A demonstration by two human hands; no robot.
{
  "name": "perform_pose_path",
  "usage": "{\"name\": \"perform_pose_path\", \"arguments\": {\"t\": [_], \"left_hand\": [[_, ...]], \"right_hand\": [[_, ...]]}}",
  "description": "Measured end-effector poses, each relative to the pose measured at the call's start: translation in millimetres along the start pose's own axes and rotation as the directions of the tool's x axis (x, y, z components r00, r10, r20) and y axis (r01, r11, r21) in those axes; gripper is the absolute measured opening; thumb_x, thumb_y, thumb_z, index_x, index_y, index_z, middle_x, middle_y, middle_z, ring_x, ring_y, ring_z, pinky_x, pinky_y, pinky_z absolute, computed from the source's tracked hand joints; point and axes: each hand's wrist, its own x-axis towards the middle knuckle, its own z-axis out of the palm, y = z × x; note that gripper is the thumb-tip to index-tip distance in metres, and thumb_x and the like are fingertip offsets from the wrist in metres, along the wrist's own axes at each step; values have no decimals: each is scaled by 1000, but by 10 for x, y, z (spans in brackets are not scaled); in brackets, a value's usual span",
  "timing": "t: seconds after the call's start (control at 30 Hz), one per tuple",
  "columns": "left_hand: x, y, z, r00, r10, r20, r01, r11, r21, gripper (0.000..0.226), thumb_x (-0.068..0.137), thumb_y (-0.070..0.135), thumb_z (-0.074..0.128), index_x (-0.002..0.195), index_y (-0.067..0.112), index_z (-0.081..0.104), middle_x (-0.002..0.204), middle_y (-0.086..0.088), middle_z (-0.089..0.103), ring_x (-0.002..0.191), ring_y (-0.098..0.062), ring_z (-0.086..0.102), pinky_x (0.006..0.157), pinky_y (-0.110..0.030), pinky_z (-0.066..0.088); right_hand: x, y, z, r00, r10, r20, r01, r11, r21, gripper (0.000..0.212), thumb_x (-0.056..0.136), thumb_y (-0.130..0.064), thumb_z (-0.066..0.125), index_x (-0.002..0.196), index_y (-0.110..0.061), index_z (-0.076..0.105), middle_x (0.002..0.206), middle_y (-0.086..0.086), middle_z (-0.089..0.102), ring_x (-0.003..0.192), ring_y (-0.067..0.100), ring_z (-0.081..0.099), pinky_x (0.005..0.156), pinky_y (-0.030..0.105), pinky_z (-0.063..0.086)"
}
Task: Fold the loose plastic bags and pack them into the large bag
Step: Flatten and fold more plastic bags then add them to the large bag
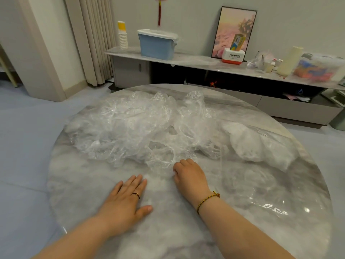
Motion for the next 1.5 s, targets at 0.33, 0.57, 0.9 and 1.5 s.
{"name": "perform_pose_path", "arguments": {"t": [0.33, 0.57, 0.9, 1.5], "left_hand": [[-28, 7, 21, 769, -29, -638, -96, 982, -161, 76, 42, 25, 92, 97, 12, 42, 114, -4, 47, 89, -28, 65, 65, -35, 53], [-95, 114, 201, 698, 273, -662, -292, 953, 86, 84, 33, 34, 92, 101, 20, 46, 102, 1, 41, 90, -17, 42, 80, -28, 43], [-233, 152, 213, 841, 396, -368, -433, 901, -19, 40, 62, 33, 39, 83, 31, 73, 100, 29, 60, 88, 16, 56, 70, 3, 37], [-425, 424, 296, 850, 405, -337, -457, 885, -89, 30, 78, 40, 43, 77, 26, 70, 87, 15, 69, 88, 0, 60, 74, -11, 44]], "right_hand": [[-478, -88, -435, 952, -83, -296, 149, 966, 209, 20, 73, -17, 43, 63, -9, 58, 63, 1, 55, 68, 12, 36, 62, 22, 35], [-1009, -124, -634, 977, -200, -75, 213, 943, 255, 13, 71, -23, 45, 66, -18, 57, 68, -8, 58, 63, 7, 50, 56, 14, 37], [-1548, 85, -714, 934, -308, 181, 280, 946, 164, 58, 56, -50, 39, 110, -30, 43, 110, -13, 63, 106, 3, 47, 89, 17, 46], [-1343, 248, -786, 914, -34, 404, -113, 936, 334, 41, 85, -32, 37, 114, -18, 62, 122, -6, 59, 112, 8, 52, 89, 10, 37]]}}
